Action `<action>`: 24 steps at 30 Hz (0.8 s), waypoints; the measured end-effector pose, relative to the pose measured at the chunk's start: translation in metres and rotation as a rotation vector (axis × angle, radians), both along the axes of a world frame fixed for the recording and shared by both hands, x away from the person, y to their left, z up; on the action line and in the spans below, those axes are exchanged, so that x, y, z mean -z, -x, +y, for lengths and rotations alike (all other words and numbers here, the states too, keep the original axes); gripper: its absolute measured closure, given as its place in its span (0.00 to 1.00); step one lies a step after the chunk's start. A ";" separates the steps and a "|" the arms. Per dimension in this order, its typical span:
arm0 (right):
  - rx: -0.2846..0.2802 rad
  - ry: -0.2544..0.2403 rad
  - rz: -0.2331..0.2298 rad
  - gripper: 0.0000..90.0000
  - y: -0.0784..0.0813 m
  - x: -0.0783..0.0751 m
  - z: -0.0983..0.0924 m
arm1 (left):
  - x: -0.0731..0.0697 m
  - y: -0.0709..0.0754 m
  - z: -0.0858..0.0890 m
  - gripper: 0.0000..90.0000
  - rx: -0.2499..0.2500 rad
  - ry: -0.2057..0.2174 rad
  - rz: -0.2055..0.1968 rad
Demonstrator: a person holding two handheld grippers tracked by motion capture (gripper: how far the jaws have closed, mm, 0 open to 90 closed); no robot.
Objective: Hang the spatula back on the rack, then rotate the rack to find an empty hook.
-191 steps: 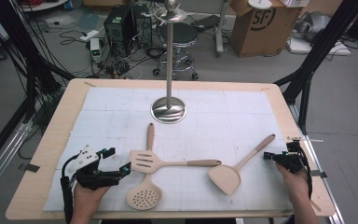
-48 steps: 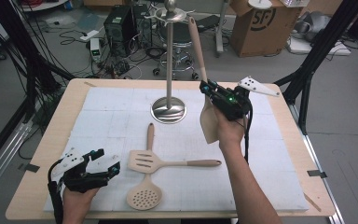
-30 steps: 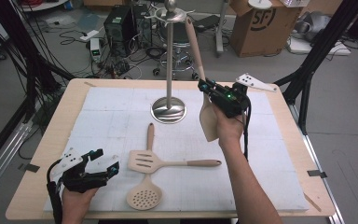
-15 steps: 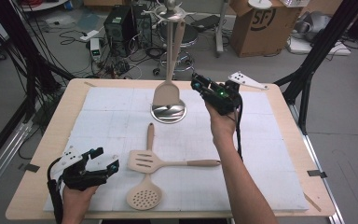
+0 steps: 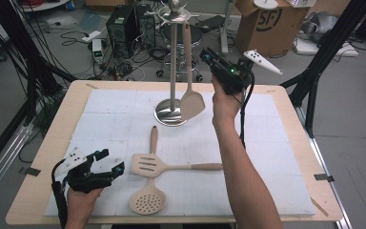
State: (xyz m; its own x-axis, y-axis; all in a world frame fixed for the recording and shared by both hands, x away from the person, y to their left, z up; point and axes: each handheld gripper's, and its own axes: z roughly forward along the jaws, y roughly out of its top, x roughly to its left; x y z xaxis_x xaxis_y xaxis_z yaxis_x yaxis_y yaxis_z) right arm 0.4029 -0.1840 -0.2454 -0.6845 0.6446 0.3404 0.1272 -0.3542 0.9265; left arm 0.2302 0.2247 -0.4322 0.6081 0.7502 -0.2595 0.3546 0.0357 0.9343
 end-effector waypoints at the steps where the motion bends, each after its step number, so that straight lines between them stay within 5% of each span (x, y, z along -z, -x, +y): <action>1: 0.006 0.004 -0.003 0.80 -0.002 -0.002 0.001 | 0.000 0.001 0.000 0.16 0.003 -0.009 -0.002; 6: 0.030 -0.007 -0.024 0.78 -0.010 -0.012 0.004 | 0.000 0.001 0.001 0.16 -0.001 -0.003 0.000; 16: 0.029 0.004 0.005 0.79 -0.032 -0.019 0.011 | 0.000 0.007 0.008 0.16 -0.031 -0.002 0.003; 24: 0.048 0.003 -0.009 0.95 -0.041 -0.029 0.020 | 0.001 0.009 0.014 0.16 -0.043 0.004 0.007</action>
State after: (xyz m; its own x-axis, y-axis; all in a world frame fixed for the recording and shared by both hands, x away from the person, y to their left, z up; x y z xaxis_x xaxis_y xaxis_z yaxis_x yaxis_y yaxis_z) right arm 0.4441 -0.1643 -0.2160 -0.6558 0.6777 0.3325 0.1018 -0.3571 0.9285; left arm 0.2208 0.2387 -0.4329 0.5737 0.7745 -0.2664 0.3592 0.0544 0.9317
